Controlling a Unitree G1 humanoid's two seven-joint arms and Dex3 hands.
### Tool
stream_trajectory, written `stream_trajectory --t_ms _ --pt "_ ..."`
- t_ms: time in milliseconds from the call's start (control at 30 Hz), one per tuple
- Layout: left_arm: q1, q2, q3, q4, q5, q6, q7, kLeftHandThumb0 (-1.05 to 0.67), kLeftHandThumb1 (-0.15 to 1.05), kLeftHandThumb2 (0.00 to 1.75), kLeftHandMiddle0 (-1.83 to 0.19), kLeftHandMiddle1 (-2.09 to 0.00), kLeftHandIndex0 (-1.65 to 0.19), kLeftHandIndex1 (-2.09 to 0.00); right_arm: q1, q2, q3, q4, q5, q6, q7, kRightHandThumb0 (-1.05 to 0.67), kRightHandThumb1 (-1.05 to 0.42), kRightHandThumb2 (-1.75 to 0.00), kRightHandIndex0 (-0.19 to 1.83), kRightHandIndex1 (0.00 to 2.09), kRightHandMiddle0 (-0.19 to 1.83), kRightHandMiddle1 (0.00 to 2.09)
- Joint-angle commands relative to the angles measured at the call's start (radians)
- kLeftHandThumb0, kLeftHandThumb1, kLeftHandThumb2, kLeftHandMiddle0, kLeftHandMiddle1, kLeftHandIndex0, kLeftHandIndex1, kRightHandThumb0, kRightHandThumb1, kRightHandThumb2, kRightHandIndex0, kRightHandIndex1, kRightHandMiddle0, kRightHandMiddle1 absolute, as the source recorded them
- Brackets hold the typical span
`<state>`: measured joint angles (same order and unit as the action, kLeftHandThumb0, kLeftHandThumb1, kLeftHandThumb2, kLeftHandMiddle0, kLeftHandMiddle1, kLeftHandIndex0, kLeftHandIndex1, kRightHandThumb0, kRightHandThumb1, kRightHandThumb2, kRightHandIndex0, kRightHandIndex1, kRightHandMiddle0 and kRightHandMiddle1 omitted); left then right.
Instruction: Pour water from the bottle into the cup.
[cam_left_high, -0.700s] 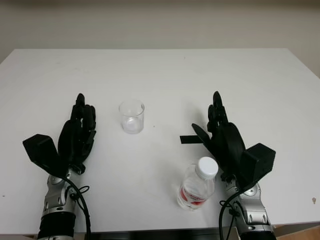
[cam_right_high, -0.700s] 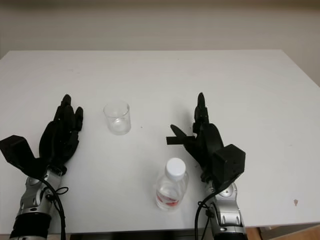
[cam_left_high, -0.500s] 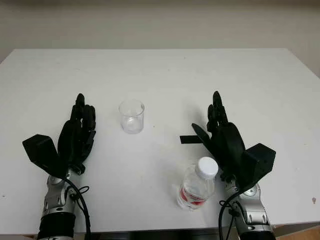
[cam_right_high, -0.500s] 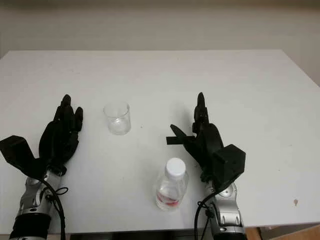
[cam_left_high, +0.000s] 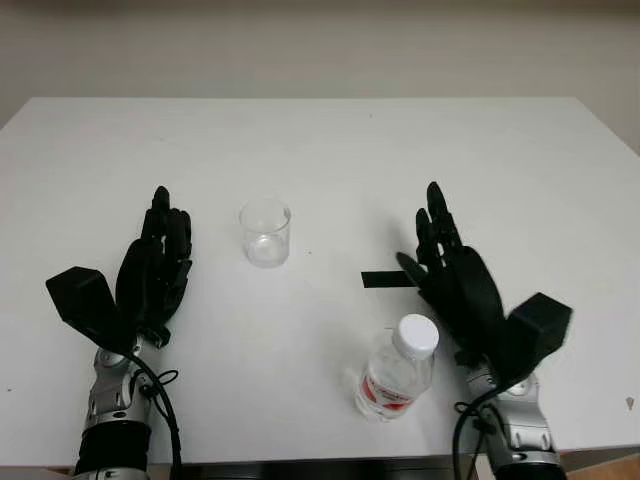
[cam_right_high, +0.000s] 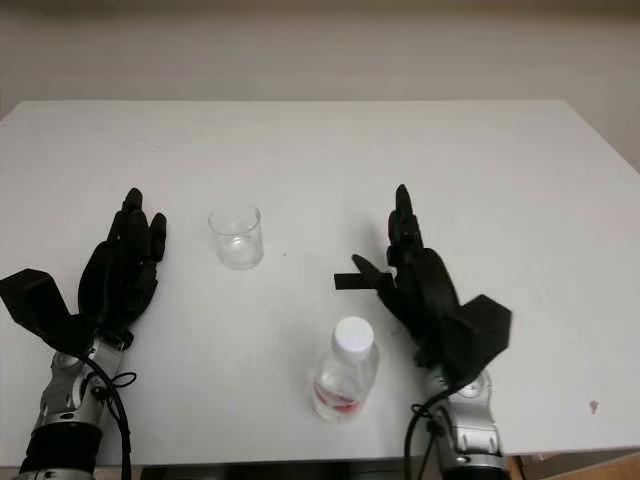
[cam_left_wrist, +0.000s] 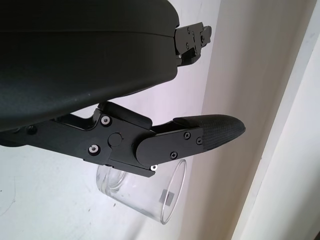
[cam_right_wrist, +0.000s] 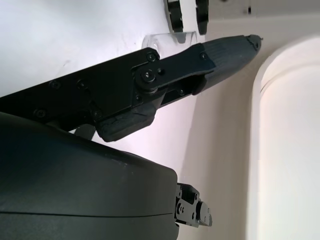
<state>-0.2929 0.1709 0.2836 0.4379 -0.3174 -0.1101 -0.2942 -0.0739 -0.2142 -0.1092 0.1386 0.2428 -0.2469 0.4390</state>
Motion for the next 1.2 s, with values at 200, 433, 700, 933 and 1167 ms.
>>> stream_trajectory --t_ms 200,433,700,933,1167 --pt "0.001 0.001 -0.002 0.035 0.005 -0.012 -0.006 -0.7 1.05 0.57 0.13 -0.06 0.17 -0.05 0.144 -0.137 -0.094 -0.238 0.215 0.097 0.193 -1.05 -1.05 -0.1 -0.19 0.0 -0.19 0.0" --pt "-0.016 -0.004 -0.005 0.051 0.006 -0.001 0.013 -0.71 1.05 0.58 0.11 -0.06 0.16 -0.06 0.248 -0.212 -0.149 -0.325 0.288 0.128 0.31 -1.05 -1.02 -0.06 -0.19 0.0 -0.19 0.0" --pt "-0.026 -0.002 -0.01 0.059 0.011 -0.002 0.015 -0.71 1.05 0.59 0.13 -0.05 0.16 -0.05 0.308 -0.223 -0.128 -0.352 0.264 0.095 0.398 -1.05 -1.04 -0.08 -0.19 0.0 -0.19 0.02" --pt "-0.018 -0.001 -0.007 0.05 0.009 -0.003 0.016 -0.71 1.05 0.58 0.12 -0.06 0.16 -0.05 0.316 -0.204 -0.062 -0.364 0.211 0.089 0.387 -1.05 -1.04 -0.07 -0.19 0.0 -0.19 0.0" --pt "-0.015 0.001 -0.005 0.052 0.008 -0.012 0.006 -0.71 1.05 0.58 0.12 -0.05 0.17 -0.05 0.293 -0.192 0.004 -0.356 0.153 0.092 0.355 -1.05 -1.05 -0.14 -0.19 0.0 -0.19 0.0"
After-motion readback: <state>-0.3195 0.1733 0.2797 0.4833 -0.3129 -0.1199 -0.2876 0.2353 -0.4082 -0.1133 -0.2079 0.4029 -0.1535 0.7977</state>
